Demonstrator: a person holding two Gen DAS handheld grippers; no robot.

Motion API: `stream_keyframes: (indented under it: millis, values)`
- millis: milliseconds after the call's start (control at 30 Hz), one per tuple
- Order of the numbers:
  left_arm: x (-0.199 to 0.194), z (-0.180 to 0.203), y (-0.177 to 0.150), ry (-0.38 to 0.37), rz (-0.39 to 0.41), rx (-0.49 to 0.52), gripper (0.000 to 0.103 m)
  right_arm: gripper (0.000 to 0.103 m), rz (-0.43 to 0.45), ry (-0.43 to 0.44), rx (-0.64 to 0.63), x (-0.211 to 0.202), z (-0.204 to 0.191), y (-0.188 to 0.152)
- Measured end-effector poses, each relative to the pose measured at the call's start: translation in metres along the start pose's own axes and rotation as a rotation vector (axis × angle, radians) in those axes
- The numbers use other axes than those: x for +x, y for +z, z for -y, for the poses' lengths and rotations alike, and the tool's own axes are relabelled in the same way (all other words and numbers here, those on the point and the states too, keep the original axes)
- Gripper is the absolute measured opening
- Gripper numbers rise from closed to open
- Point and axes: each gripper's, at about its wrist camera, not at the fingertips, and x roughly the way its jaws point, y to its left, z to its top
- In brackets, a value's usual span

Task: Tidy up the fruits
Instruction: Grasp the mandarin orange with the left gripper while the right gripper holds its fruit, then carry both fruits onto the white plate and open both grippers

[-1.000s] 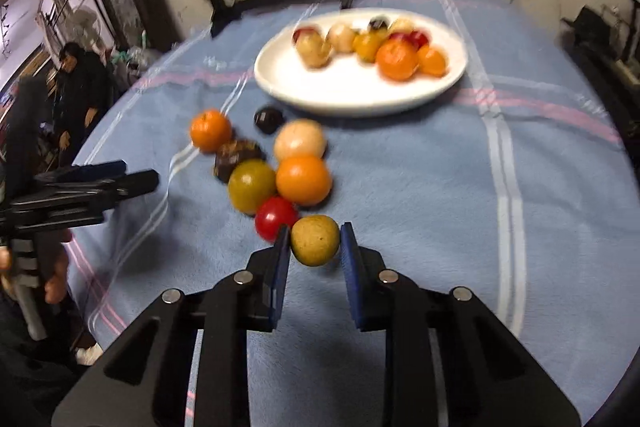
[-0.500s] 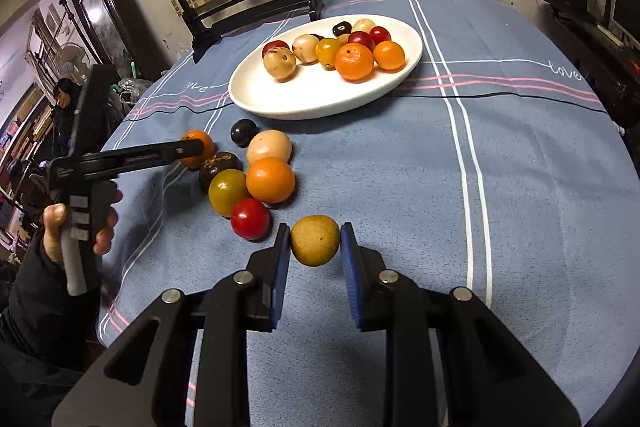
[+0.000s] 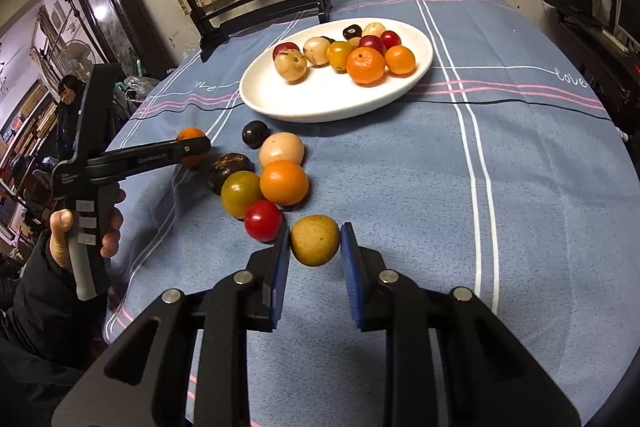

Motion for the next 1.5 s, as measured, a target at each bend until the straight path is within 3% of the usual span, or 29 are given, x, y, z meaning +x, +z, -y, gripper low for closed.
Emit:
stream_keyframes:
  millis: [500,733,933,1067,1267,1500]
  values:
    - [-0.068,-0.001,-0.028,-0.099,0.085,-0.016,0.045,0.026,-0.015,0.011,-0.033,0.01,-0.017,0.007]
    - [-0.066,0.024,0.015,-0.095,0.101,0.05,0.045,0.026,0.014,-0.031,-0.138,0.011,-0.029,0.044]
    - [-0.034,0.044,0.078,-0.075,0.091,0.091,0.045,0.026,0.035,-0.036,-0.235,0.036,-0.041,0.107]
    - [0.001,0.046,0.106,-0.058,0.048,0.073,0.045,0.026,0.007,-0.05,-0.26,0.078,-0.037,0.145]
    - [0.043,0.035,0.126,-0.065,-0.008,0.02,0.045,0.026,-0.063,-0.057,-0.284,0.131,-0.03,0.165]
    - [0.063,0.032,0.136,-0.051,-0.03,0.014,0.046,0.026,-0.059,-0.054,-0.299,0.152,-0.024,0.18]
